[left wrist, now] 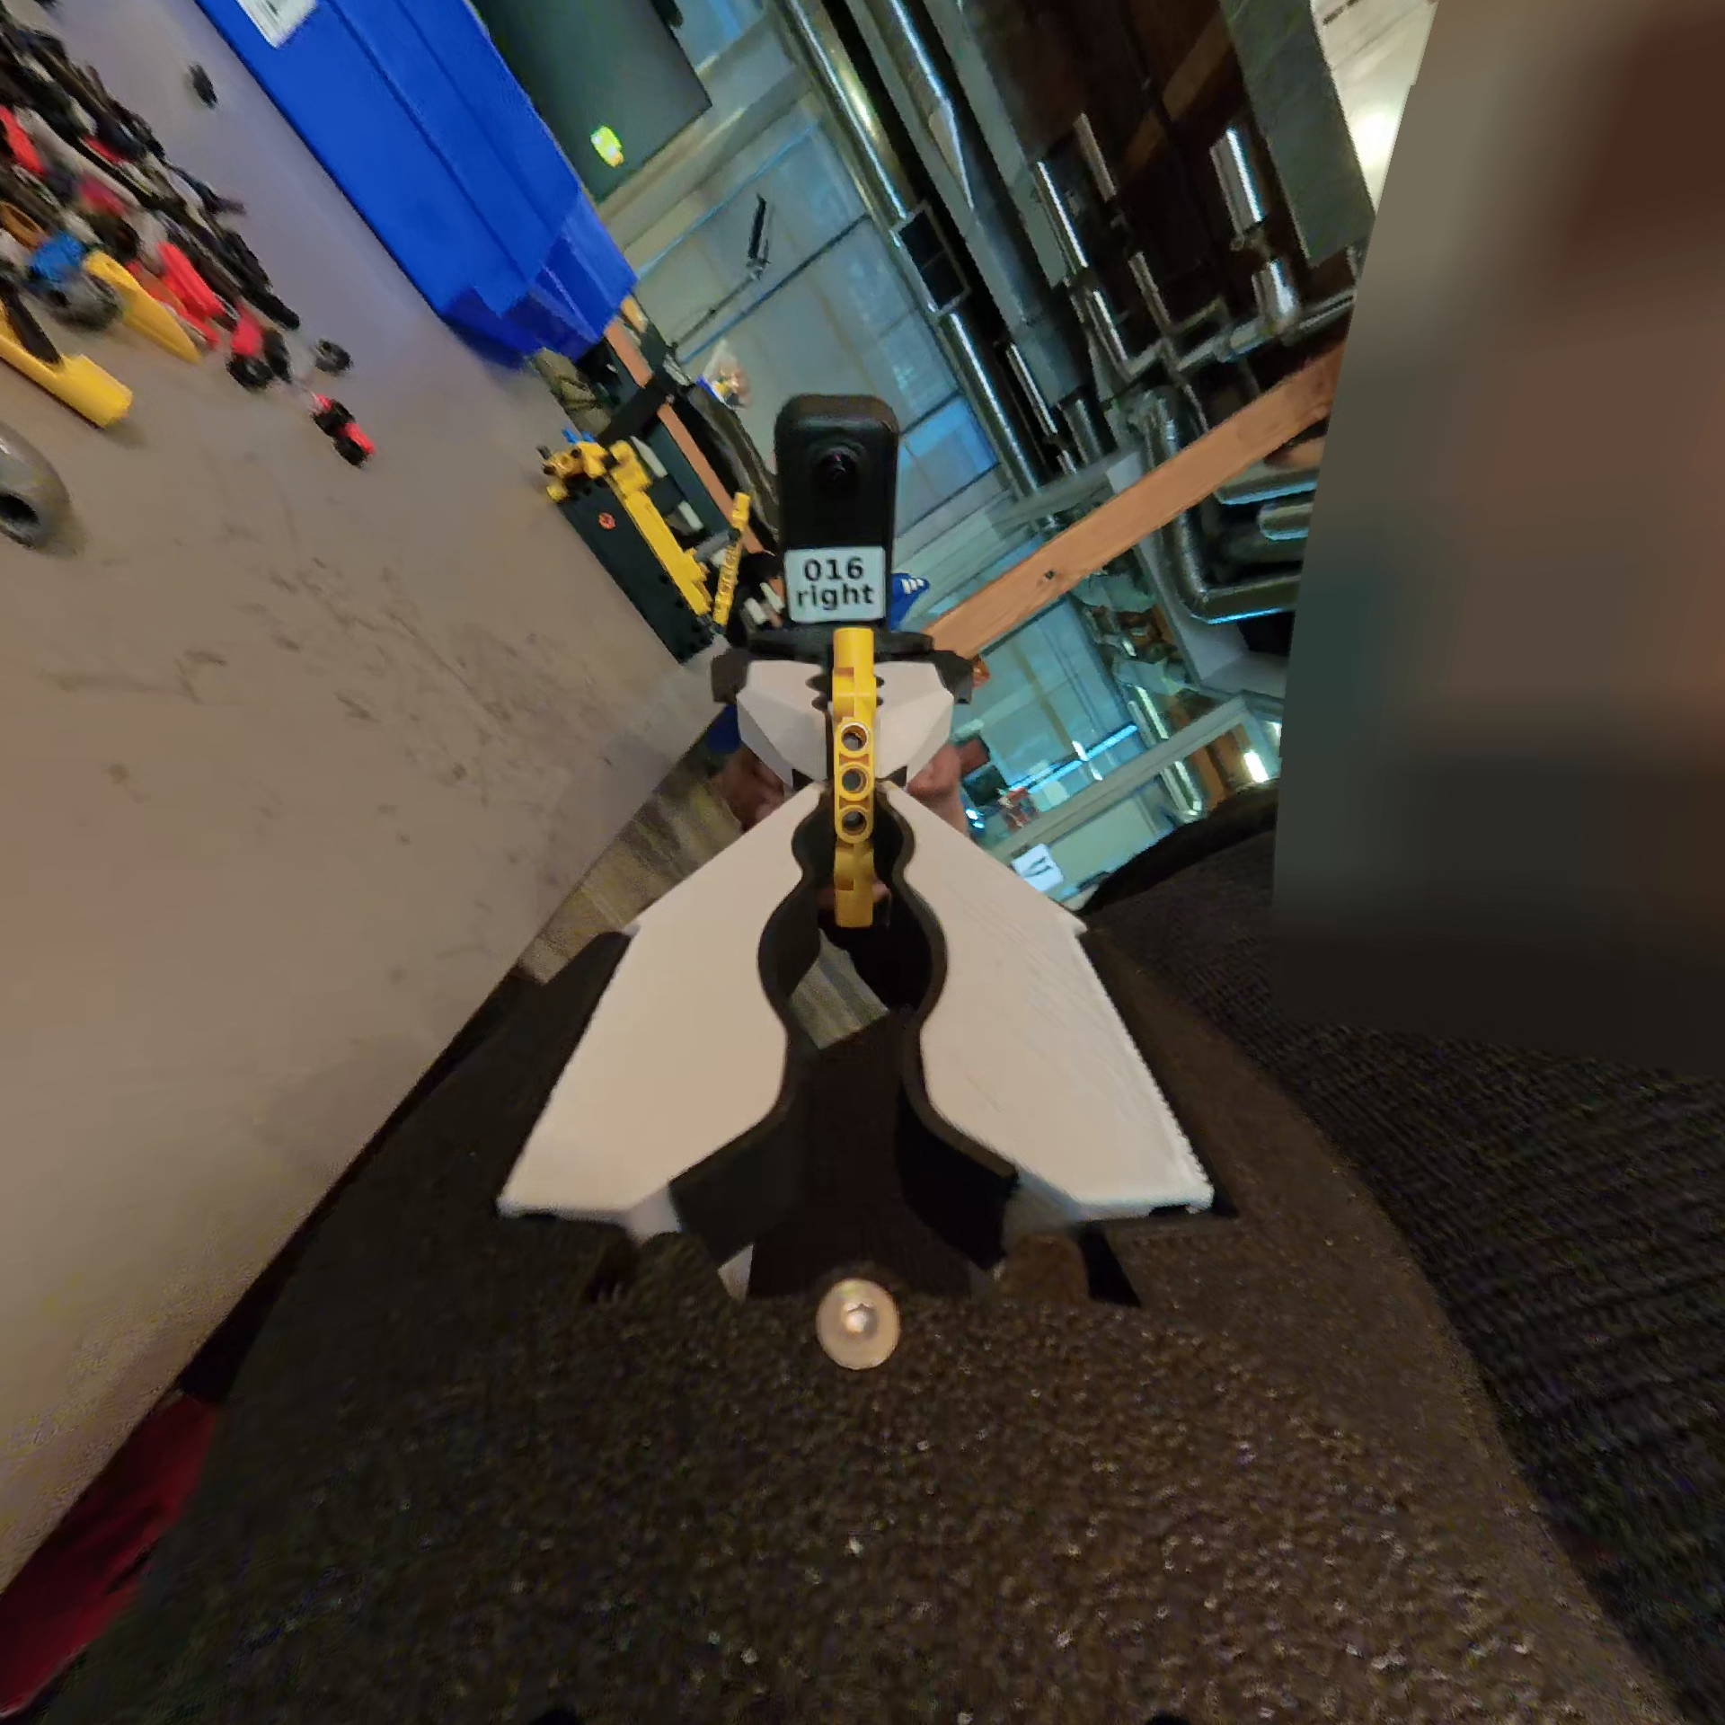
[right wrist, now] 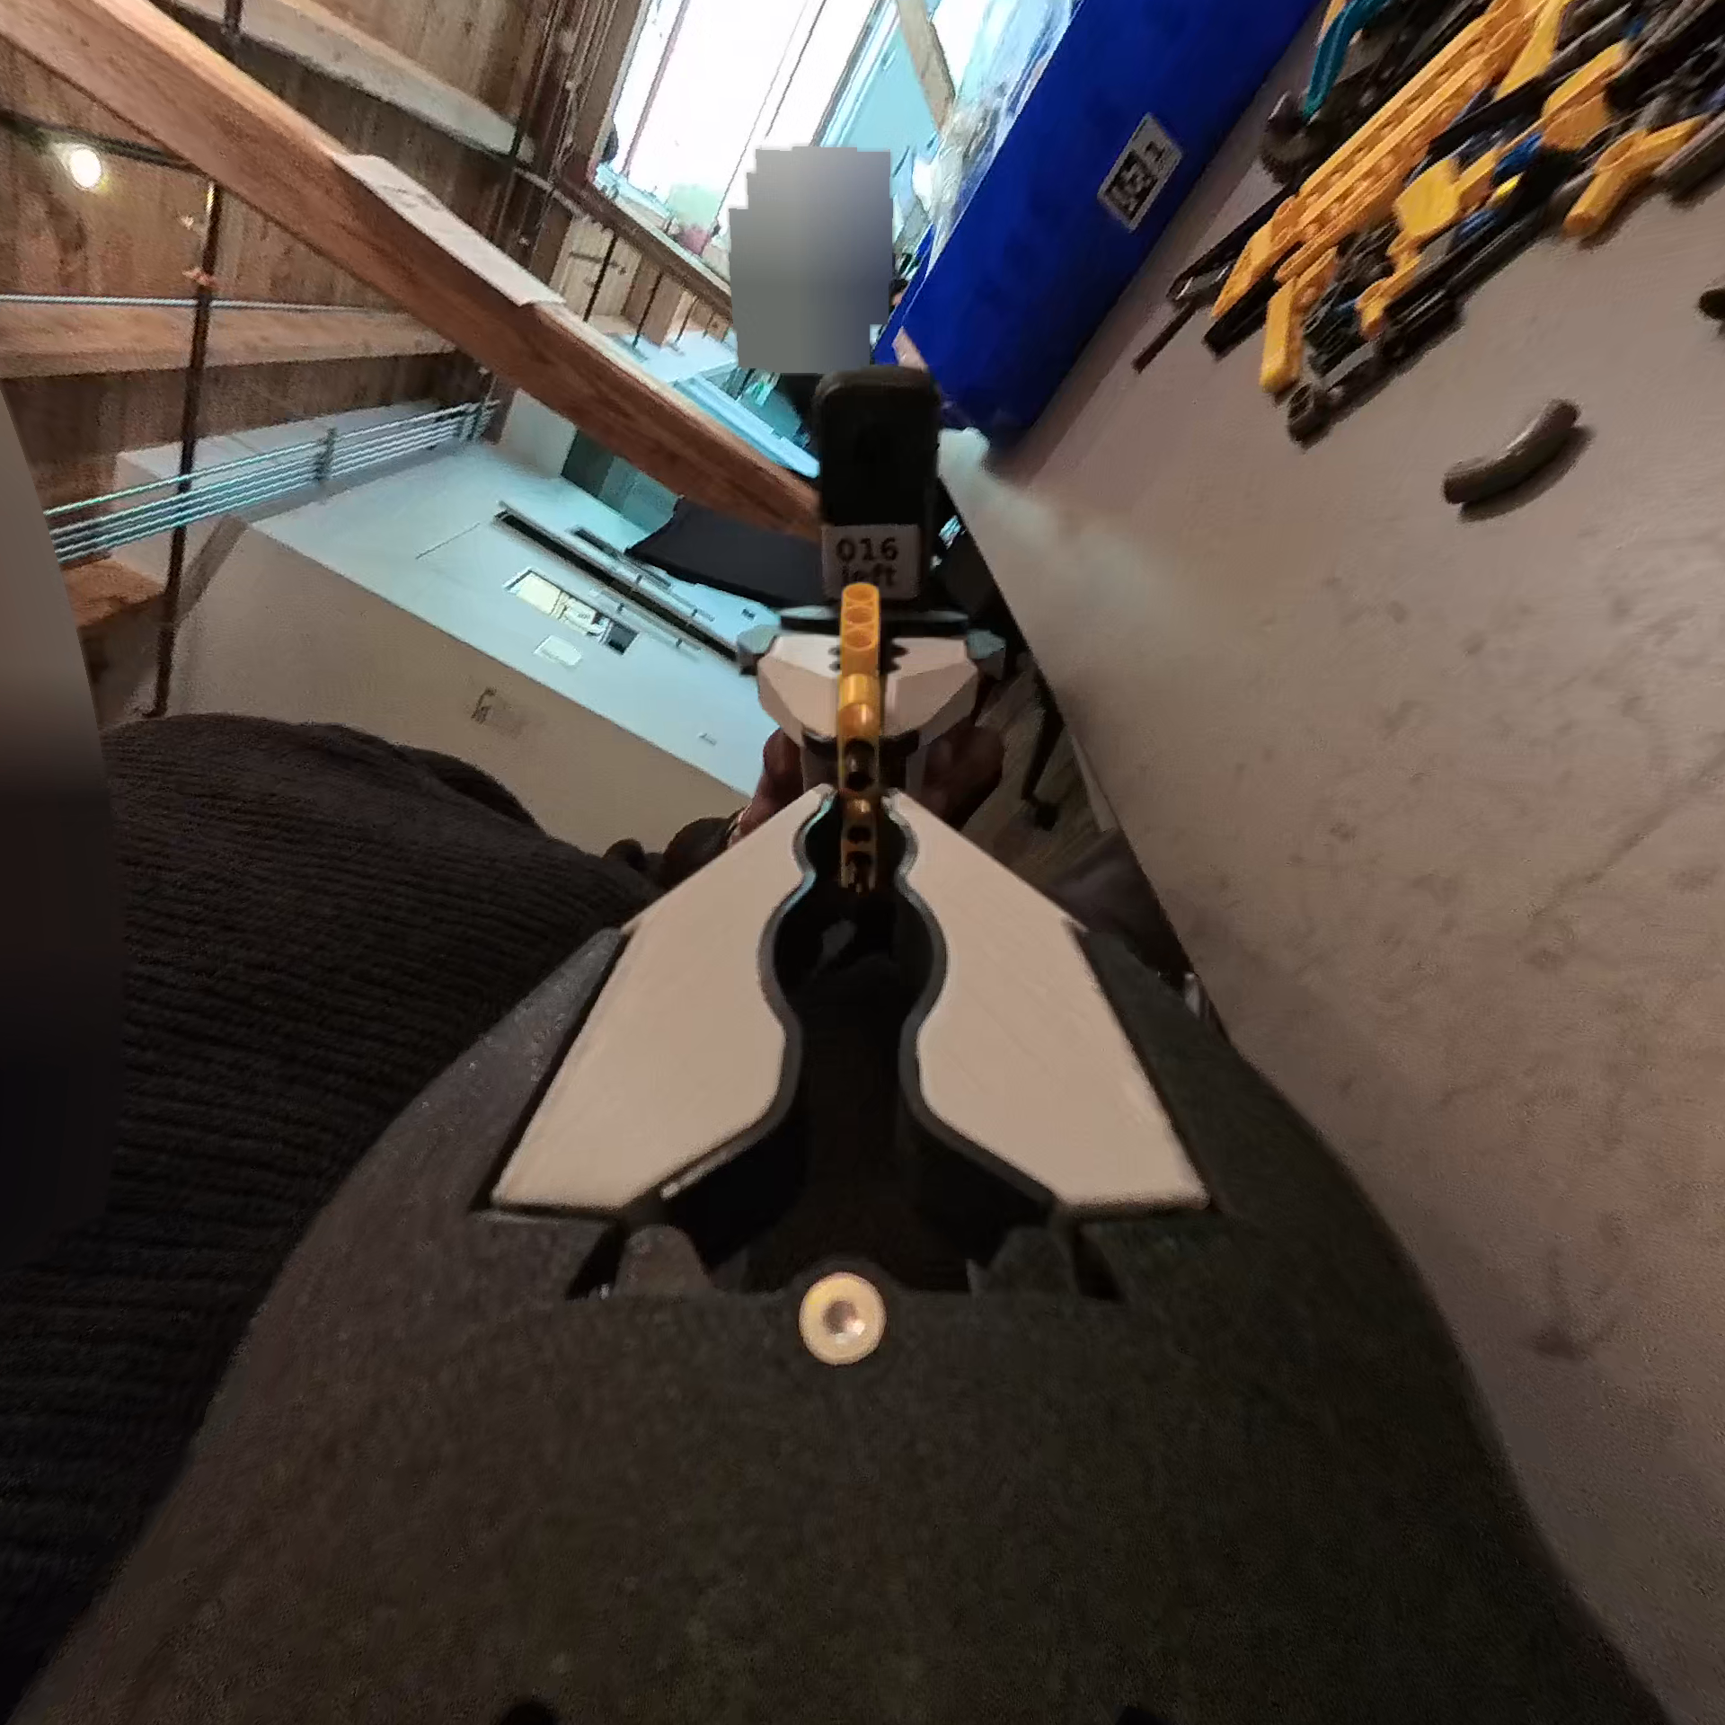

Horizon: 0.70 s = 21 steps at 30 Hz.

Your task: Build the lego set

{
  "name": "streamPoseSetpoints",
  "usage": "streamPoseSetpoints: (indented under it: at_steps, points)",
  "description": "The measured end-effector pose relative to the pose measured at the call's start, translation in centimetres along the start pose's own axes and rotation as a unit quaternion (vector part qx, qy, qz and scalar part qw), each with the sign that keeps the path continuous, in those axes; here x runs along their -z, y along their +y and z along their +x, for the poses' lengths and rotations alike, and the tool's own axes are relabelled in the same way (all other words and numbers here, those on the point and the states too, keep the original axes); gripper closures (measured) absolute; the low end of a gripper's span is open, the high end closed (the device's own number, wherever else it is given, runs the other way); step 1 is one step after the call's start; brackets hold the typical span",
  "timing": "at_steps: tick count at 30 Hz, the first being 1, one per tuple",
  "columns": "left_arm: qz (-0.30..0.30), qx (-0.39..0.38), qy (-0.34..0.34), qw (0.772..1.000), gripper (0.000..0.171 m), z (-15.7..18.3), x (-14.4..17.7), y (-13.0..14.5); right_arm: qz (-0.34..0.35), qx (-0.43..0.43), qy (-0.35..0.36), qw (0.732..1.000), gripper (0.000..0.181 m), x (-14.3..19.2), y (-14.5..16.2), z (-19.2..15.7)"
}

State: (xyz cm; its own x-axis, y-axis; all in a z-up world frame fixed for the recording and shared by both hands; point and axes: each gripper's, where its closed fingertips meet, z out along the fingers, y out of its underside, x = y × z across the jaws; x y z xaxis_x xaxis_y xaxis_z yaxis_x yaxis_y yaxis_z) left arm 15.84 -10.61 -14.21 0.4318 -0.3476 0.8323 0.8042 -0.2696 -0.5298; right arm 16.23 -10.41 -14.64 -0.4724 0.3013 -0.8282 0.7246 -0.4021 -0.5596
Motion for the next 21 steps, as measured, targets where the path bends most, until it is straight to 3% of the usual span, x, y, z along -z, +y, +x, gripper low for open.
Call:
streamPoseSetpoints:
  at_steps: [14,21]
  points:
    - [-0.07,0.028,-0.003,0.997,0.165,-0.6,-0.1,2.3,-0.106,0.016,-0.002,0.994,0.176,0.2,2.4,0.5]
    - [-0.119,0.016,-0.041,0.992,0.166,-1.5,0.2,3.3,-0.102,-0.009,-0.011,0.995,0.176,0.0,3.5,1.4]
